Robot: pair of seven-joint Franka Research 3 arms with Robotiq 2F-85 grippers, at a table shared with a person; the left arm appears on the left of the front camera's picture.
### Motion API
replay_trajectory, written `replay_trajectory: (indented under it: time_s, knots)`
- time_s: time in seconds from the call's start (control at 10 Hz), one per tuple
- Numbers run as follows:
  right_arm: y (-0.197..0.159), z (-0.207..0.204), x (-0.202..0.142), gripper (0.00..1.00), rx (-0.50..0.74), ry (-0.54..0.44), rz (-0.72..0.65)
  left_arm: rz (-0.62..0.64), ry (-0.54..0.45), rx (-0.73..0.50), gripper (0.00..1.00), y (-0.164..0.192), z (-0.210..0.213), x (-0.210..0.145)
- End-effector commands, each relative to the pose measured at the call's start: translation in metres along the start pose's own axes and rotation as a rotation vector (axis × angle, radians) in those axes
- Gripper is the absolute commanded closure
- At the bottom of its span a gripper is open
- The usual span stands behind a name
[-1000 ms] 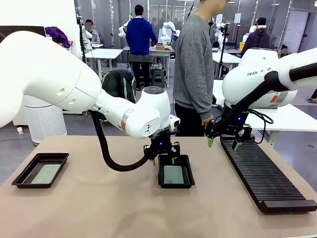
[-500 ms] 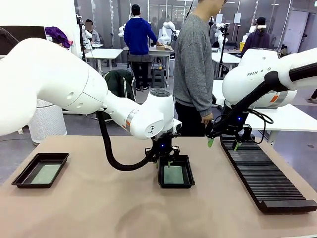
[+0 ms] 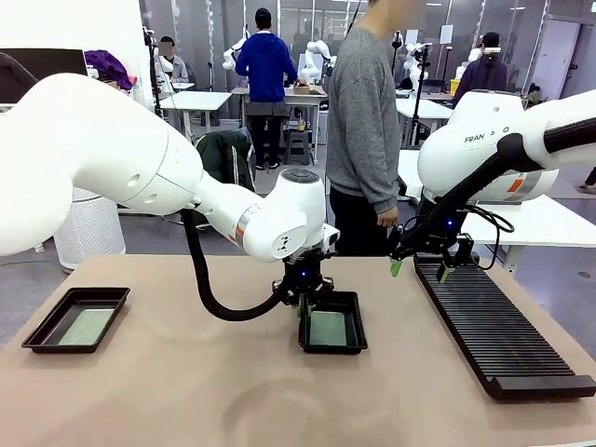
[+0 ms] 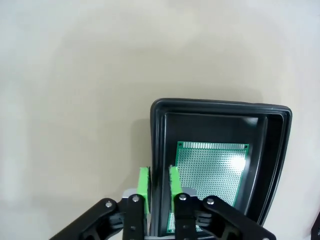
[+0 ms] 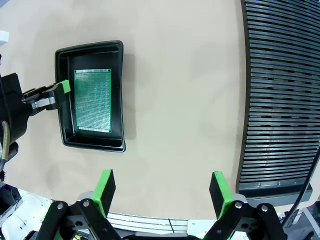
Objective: Inspect and transfer BCBs to ESD trays.
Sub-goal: Pick up the ESD tray and place it on the left side of the table.
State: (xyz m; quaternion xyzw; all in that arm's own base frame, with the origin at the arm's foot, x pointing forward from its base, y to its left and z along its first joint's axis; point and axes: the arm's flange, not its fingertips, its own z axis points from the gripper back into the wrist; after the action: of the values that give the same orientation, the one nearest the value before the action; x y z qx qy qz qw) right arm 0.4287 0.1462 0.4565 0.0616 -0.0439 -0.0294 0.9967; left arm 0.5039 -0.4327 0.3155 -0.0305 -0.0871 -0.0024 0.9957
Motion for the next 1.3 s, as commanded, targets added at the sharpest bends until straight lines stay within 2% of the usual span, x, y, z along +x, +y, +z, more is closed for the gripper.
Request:
replay_trajectory:
  time_s: [0.0,0.1,0.2,0.3,0.7,0.8,1.2]
  knots:
    - [0.0008,-0.0003,-0.0003,0.00,-0.001,0.000,0.002,0.028,0.001,0.033,0.80,0.0017,-0.0006,-0.0014]
    - [0.0008,-0.0003,-0.0003,0.00,-0.001,0.000,0.002,0.030,0.003,0.036,0.96,0.0020,-0.0010,-0.0019]
    - [0.0008,-0.0003,-0.0003,0.00,-0.001,0.000,0.002,0.030,0.004,0.036,0.92,0.0024,-0.0005,-0.0018]
    - [0.0008,-0.0003,-0.0003,0.00,-0.001,0.000,0.002,0.031,0.004,0.037,1.00,0.0023,-0.0007,-0.0018]
    - [0.0008,-0.0003,-0.0003,0.00,-0.001,0.000,0.002,0.041,0.032,0.033,1.00,0.0062,0.0025,0.0022]
    - [0.0008,-0.0003,-0.0003,0.00,-0.001,0.000,0.002,0.002,0.010,0.012,1.00,0.0013,-0.0006,-0.0003]
    - [0.0008,-0.0003,-0.0003,0.00,-0.001,0.000,0.002,0.002,0.010,0.012,1.00,0.0013,-0.0006,-0.0003]
